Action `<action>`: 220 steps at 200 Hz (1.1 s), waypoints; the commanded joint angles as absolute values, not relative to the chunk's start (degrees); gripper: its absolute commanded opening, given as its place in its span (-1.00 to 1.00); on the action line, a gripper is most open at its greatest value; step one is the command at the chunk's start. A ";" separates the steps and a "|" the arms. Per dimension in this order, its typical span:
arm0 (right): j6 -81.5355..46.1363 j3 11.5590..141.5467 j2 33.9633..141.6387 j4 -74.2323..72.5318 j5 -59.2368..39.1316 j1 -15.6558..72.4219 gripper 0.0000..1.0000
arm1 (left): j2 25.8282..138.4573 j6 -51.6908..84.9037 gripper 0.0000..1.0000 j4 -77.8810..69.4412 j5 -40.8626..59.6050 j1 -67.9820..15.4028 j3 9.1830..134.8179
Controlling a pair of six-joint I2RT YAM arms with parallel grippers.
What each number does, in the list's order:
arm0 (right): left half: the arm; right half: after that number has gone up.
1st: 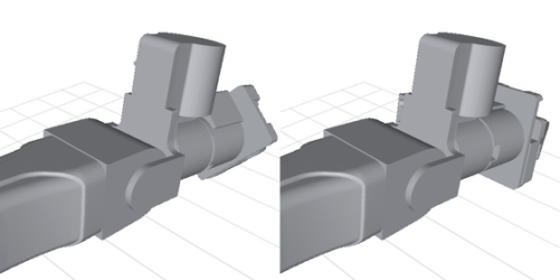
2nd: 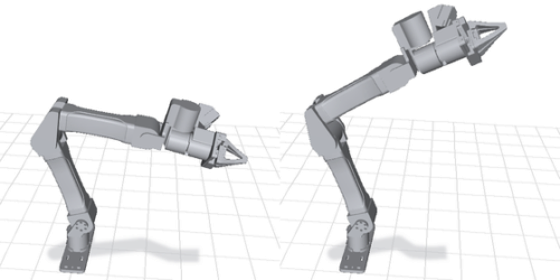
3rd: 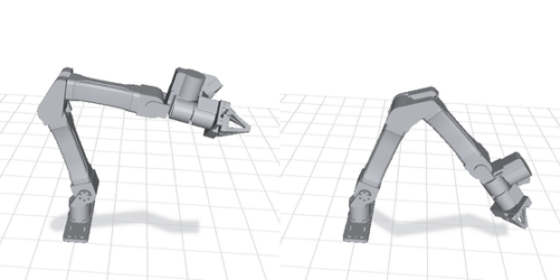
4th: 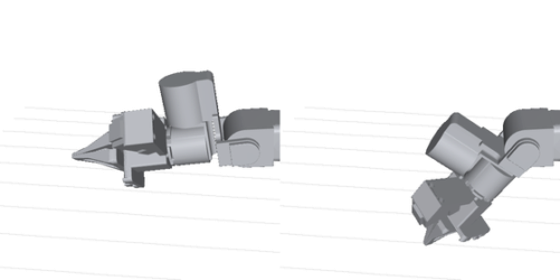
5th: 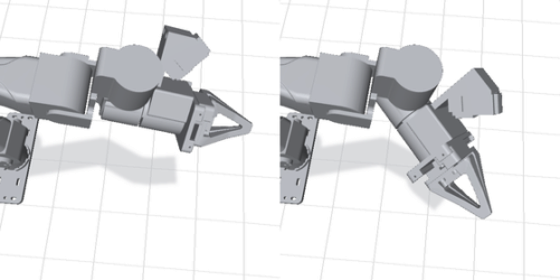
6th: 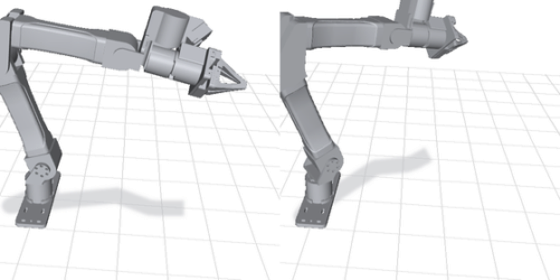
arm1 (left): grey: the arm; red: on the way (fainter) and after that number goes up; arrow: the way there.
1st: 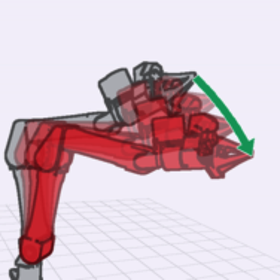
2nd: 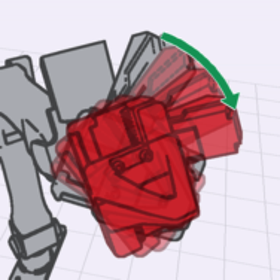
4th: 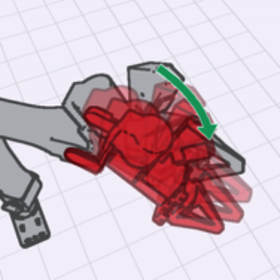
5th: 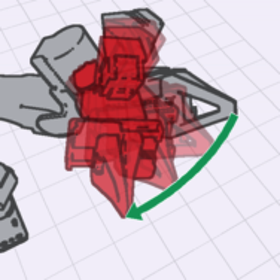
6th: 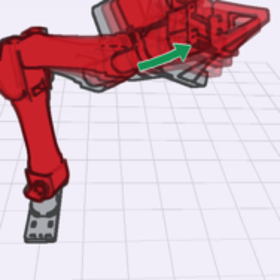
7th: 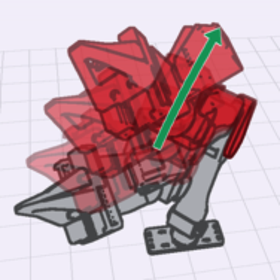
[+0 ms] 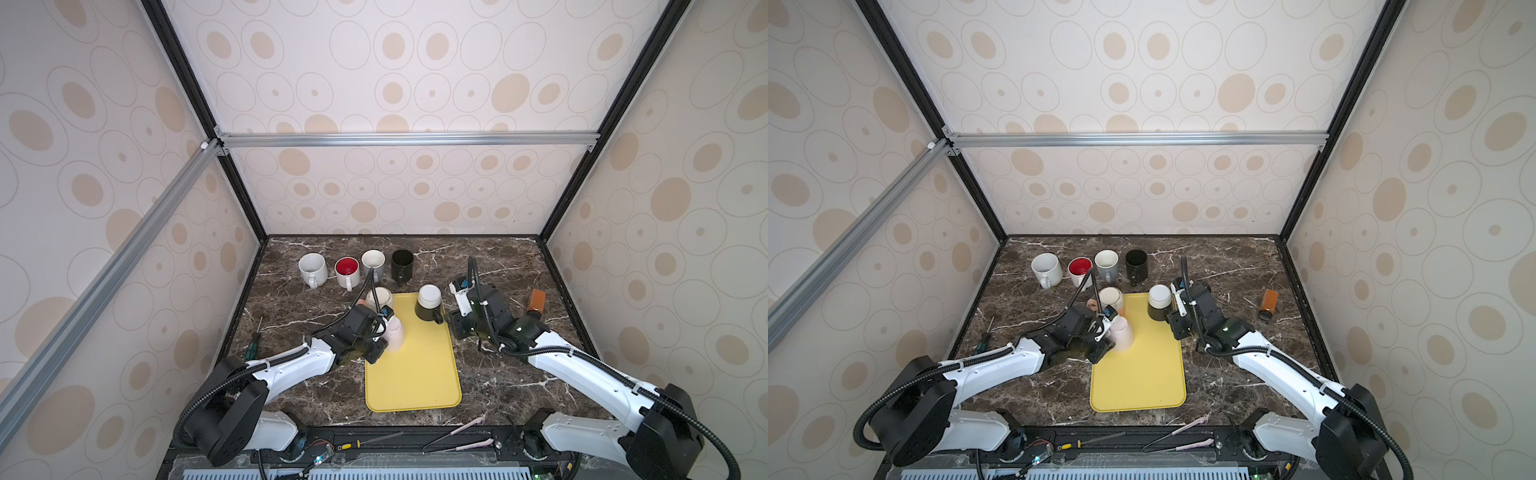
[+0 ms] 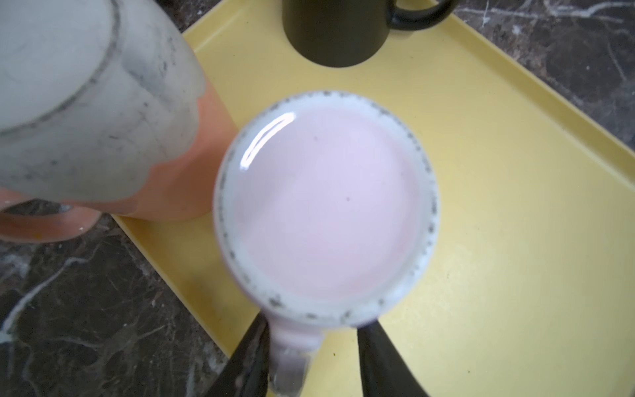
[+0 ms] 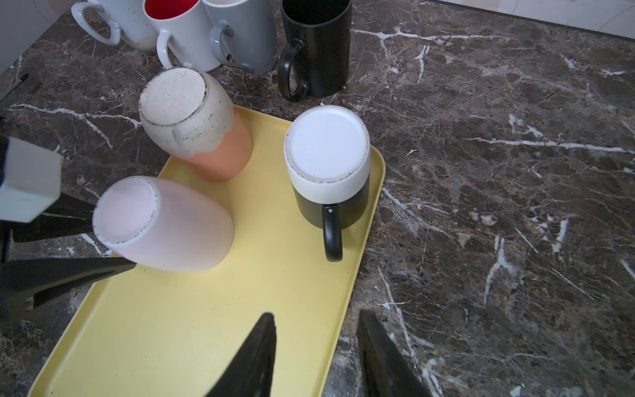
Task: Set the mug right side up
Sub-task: 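Lower the left gripper onto the pink mug's base and close, then lift the pink mug with the left gripper while the right reaches its opening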
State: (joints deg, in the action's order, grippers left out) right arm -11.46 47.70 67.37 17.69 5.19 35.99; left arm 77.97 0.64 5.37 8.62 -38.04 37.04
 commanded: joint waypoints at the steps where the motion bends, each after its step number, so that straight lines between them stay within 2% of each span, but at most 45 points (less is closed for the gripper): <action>1: -11.46 46.76 66.91 16.98 5.50 36.12 -0.16 | 79.10 0.29 -0.26 6.67 8.61 -38.26 39.48; 82: -11.93 46.80 67.64 17.01 4.26 36.15 -0.16 | 80.40 1.47 -0.55 7.90 8.36 -38.31 41.28; 138: -12.54 46.82 67.47 17.31 3.52 36.14 -0.17 | 80.89 2.25 -1.00 10.83 6.24 -38.32 42.45; 182: -15.39 46.87 66.24 18.05 -1.51 36.16 -0.22 | 75.78 3.32 -1.00 13.54 6.59 -38.51 44.30; 220: -18.58 43.50 60.13 13.41 -10.75 36.16 -0.24 | 67.85 7.70 -1.00 13.38 10.50 -38.70 48.45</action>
State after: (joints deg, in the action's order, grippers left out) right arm -15.73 46.39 65.14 17.10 -3.36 35.99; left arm 73.89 4.36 15.51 7.84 -38.20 41.98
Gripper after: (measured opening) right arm 0.377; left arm 0.152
